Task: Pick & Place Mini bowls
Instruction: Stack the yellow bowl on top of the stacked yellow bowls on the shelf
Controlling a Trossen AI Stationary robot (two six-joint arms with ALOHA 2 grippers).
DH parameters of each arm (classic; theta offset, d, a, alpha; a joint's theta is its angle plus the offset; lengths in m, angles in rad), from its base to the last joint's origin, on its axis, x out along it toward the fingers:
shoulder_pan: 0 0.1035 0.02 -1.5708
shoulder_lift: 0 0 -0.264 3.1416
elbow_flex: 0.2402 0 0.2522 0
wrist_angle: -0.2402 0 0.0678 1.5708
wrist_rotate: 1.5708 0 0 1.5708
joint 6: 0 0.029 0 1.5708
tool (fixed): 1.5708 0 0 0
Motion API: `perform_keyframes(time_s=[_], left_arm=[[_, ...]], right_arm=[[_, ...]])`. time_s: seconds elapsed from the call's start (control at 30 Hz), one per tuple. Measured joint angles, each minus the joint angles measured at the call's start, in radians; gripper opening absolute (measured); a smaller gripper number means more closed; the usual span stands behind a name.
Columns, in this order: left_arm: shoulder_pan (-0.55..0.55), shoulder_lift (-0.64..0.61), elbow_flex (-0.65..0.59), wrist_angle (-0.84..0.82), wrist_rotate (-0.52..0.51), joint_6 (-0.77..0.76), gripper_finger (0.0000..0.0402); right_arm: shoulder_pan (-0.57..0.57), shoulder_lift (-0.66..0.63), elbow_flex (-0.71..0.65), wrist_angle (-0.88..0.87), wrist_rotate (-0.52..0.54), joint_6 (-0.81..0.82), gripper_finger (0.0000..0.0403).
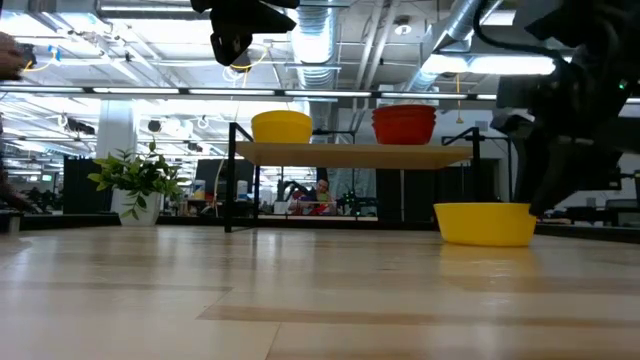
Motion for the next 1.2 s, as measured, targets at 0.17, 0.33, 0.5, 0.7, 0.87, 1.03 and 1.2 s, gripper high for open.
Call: perform_keyframes(time_s=[0.17, 0.33, 0.5, 0.7, 0.87, 1.03, 1.2], left_arm=[[0.0, 0.0, 0.0, 0.0, 0.0, 0.0, 0.0117], [0.0, 0.0, 0.0, 0.0, 0.0, 0.0, 0.0117], [0.0, 0.0, 0.0, -0.001, 0.0, 0.024, 0.0117], [0.0, 0.0, 0.0, -0.008, -0.002, 0.23, 0.0117], [0.0, 0.0, 0.0, -0.008, -0.052, 0.366, 0.0117], [0.0, 0.0, 0.0, -0.008, -0.092, 0.422, 0.0117], [0.0, 0.005, 0.0, -0.008, -0.114, 0.477, 0.0118]], right_arm=[[-0.014, 0.051, 0.0, 0.004, 0.001, -0.007, 0.0098], [-0.035, 0.083, 0.0, 0.008, -0.001, 0.012, 0.0094], [-0.031, 0.088, 0.02, 0.017, -0.009, 0.046, 0.006], [-0.028, 0.088, 0.09, 0.019, -0.137, 0.041, 0.0007], [-0.002, 0.088, 0.162, 0.016, -0.167, 0.02, 0.0003], [0.031, 0.088, 0.247, 0.015, -0.17, -0.015, 0.0001], [0.037, 0.088, 0.339, 0.009, -0.205, -0.061, 0.0001]])
